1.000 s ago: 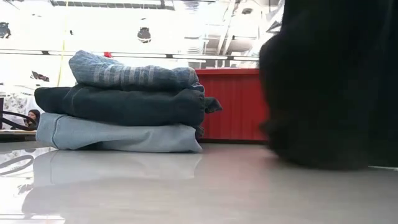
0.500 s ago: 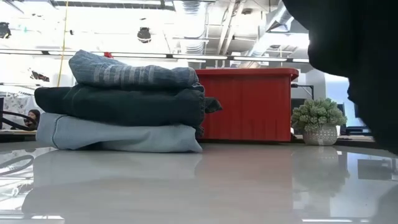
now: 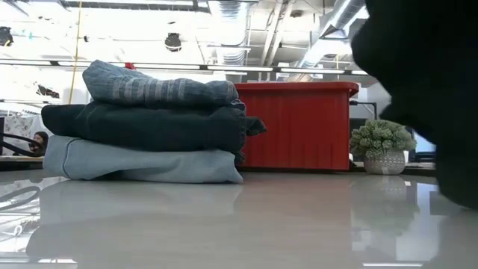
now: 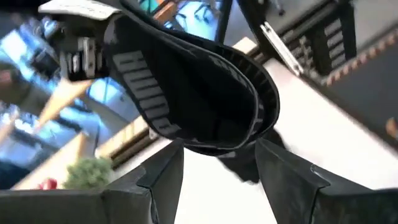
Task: Fold laundry
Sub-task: Fold the black boxer from the red laundry bin
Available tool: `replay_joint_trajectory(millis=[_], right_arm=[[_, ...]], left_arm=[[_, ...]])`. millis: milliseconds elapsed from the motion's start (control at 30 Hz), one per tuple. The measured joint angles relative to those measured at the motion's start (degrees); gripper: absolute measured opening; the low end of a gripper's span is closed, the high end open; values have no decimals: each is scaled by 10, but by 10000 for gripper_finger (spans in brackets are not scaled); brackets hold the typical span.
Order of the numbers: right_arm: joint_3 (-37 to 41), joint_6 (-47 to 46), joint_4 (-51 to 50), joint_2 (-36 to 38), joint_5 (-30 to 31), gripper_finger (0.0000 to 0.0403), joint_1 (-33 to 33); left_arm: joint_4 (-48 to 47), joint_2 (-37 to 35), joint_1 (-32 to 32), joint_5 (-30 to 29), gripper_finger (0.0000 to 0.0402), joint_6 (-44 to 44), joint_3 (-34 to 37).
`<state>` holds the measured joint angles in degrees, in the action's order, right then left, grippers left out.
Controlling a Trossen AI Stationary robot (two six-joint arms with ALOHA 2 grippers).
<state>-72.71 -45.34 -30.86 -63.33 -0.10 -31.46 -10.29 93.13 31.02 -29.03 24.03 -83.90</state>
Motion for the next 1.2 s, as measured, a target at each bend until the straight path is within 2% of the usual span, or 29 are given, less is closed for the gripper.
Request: replay_joint_trajectory(millis=[167,467,567,700,833,933,1033,1100,1200], right_arm=[[0,-23,0,0,0,29,0],[0,-48,20,-5,0,30,0],[0,-49,31,-9,0,29,0],[0,-58,34,-9,0,31,2],[0,-58,35,-9,0,30,2],[0,-58,36,-9,0,31,4],[0,-58,33,-9,0,32,5],[0,-58,32,-9,0,32,5],[0,-58,31,-9,0,30,4]], left_arm=[[5,2,-11,7,190,141,0],[-23,8,-51,45,191,313,0],[-25,8,-65,52,191,350,0],[-42,10,-72,93,191,388,0],[-54,34,-66,89,191,437,0],[-22,53,-58,101,191,481,-1],[20,76,-45,74,190,526,-1],[28,83,-40,29,190,532,0],[19,83,-45,-60,190,490,0]])
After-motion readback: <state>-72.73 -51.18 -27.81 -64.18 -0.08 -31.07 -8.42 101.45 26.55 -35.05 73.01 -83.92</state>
